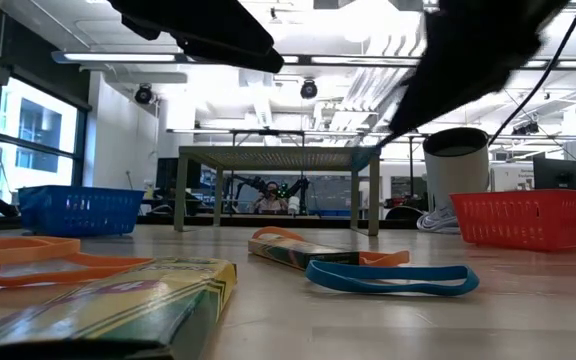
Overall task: Pick & Place Office Desk Supplies
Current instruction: Put the blue rubberband into the red bin
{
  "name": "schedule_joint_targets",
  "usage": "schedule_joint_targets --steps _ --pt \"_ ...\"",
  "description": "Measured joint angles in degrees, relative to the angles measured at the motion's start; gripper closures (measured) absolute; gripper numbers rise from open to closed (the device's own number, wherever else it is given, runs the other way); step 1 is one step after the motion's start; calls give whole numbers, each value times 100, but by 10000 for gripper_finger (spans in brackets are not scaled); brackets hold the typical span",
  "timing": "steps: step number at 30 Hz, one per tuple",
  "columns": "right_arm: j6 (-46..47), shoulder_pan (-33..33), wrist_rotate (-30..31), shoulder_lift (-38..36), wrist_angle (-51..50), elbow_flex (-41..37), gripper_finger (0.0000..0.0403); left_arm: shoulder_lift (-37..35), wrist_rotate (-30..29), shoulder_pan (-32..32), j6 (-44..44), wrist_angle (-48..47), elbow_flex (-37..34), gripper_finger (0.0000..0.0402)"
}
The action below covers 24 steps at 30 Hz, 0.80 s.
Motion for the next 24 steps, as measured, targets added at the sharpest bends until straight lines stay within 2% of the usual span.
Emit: schedule_joint_targets --steps 8,14,18,20,24 --pt "2851 576 687 -523 -2873 0 401 0 11 0 0 -2 -2 177" --pt "4923 869 427 -518 -4636 0 401 0 11 0 -54 -4 -2 176" --pt "5706 996 277 -518 -5263 0 401 0 9 0 -324 -16 -2 176" --pt "5994 1027 -22 -518 -5525 0 401 0 9 0 -415 -44 -2 176" --pt "6073 963 -287 -521 -5537 -188 401 0 9 0 -433 -81 -2 176"
